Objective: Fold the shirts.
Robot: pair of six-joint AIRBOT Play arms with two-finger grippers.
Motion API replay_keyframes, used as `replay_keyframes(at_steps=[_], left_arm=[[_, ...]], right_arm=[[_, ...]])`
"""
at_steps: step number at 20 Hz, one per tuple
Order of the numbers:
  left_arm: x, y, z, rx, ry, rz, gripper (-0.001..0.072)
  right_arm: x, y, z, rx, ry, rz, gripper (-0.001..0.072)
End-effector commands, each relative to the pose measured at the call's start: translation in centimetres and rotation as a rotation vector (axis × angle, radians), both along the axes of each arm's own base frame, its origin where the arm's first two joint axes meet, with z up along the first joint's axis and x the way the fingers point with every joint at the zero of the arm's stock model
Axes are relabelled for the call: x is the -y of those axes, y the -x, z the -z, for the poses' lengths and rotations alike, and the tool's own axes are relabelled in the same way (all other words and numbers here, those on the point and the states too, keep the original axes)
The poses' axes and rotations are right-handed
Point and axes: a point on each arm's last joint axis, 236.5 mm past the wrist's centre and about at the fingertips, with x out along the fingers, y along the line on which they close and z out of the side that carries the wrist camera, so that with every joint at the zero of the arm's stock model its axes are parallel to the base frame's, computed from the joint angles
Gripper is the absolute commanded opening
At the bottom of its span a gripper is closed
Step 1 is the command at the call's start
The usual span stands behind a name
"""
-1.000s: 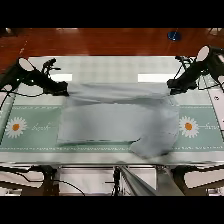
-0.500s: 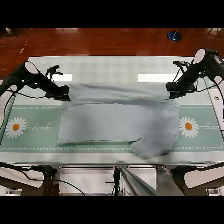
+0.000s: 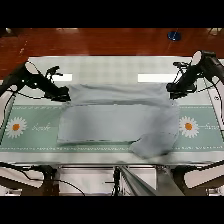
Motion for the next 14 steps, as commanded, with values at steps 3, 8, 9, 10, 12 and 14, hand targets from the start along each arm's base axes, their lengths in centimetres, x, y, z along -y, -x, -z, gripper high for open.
replay_keyframes(at_steps=[3, 8, 9, 10, 12, 14], left_arm=[[-2.5, 0.5, -2.5, 0.033, -0.034, 0.006, 0.0404], [-11.0, 3.7, -7.2, 0.01, -0.172, -0.18, 0.0404], [-11.4, 5.2, -7.4, -0.039, -0.149, -0.197, 0.0404], [-10.7, 6.4, -7.5, -0.073, -0.085, -0.192, 0.0405], [-8.3, 8.6, -7.3, -0.125, 0.075, -0.186, 0.0467], [-6.3, 11.6, -6.2, -0.177, 0.172, -0.191, 0.0545]], right_arm=[[3.5, -0.2, -3.2, 0.055, 0.138, -0.108, 0.0294], [8.4, 3.6, -9.3, 0.069, 0.159, 0.032, 0.0365], [8.3, 5.3, -9.3, 0.012, 0.086, 0.079, 0.0364], [7.6, 6.4, -9.2, -0.024, -0.002, 0.117, 0.0365], [5.2, 7.3, -9.3, -0.027, -0.209, 0.148, 0.0363], [3.6, 7.5, -9.4, 0.037, -0.319, 0.147, 0.0363]])
